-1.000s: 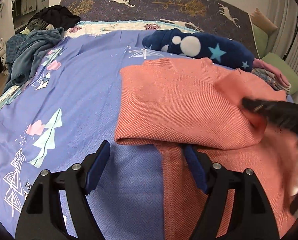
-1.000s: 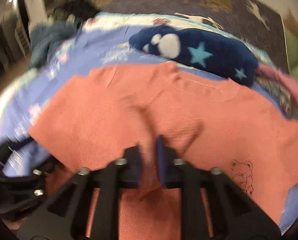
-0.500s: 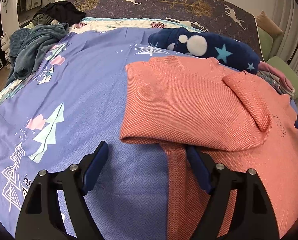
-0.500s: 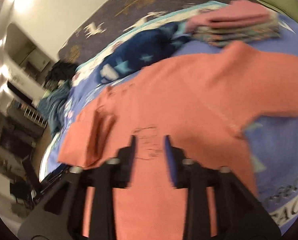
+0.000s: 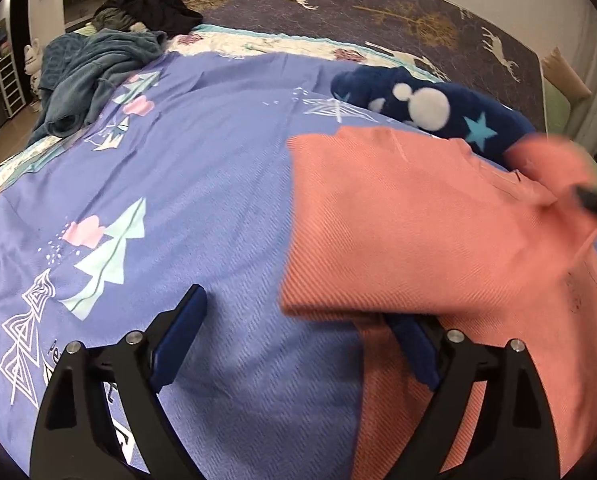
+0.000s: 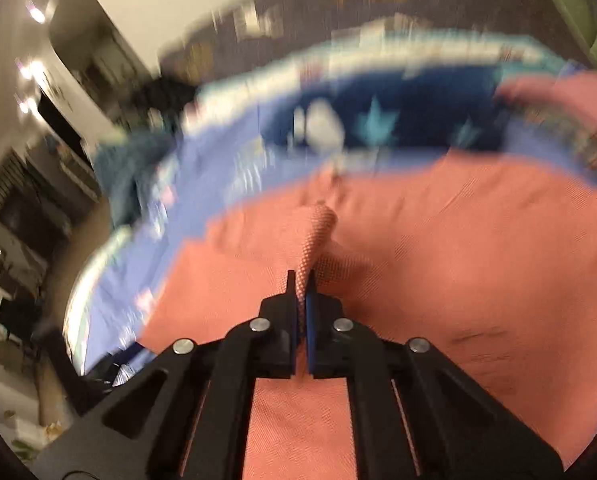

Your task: Fold small clothes

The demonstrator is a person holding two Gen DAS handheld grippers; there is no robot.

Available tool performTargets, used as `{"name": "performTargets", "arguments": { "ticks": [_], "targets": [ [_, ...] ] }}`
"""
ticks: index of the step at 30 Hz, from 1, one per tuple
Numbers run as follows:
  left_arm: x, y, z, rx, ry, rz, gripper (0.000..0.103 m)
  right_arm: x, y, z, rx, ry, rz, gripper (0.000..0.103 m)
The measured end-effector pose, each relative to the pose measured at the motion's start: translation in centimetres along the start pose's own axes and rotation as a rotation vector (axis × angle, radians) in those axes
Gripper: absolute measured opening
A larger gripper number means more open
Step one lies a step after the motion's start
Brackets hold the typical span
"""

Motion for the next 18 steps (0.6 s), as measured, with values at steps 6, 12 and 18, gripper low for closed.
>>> {"name": "performTargets", "arguments": {
  "ticks": [6,12,18],
  "targets": [
    [0.0,-0.3,0.0,0.034,-0.007,-0.029,0.090,0.3,-10.0,8.7,-0.099,-0.184,-0.115,0.010],
    [0.1,-0.4,0.3,0.055,-0.022,-0.046,0.090,-5.5,-18.7,6.8,-0.158,-0.013,-0.319,0.018],
    [0.4,-0.4,1.2,0.049,-0.053,-0.049,0.083,-4.9,-18.8,7.9,-0.133,-0.023,-0.332,0.039]
  ]
}}
Point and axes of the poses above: each gripper's, at about its wrist camera, not at the fingertips, and z roughly against the way its jaws point, y to its left, x to its top, the point moved 10 cm from there along -z, roughly the way its jaws point, and after that the axes turned 2 degrees about -x, right-handed, at the moved point
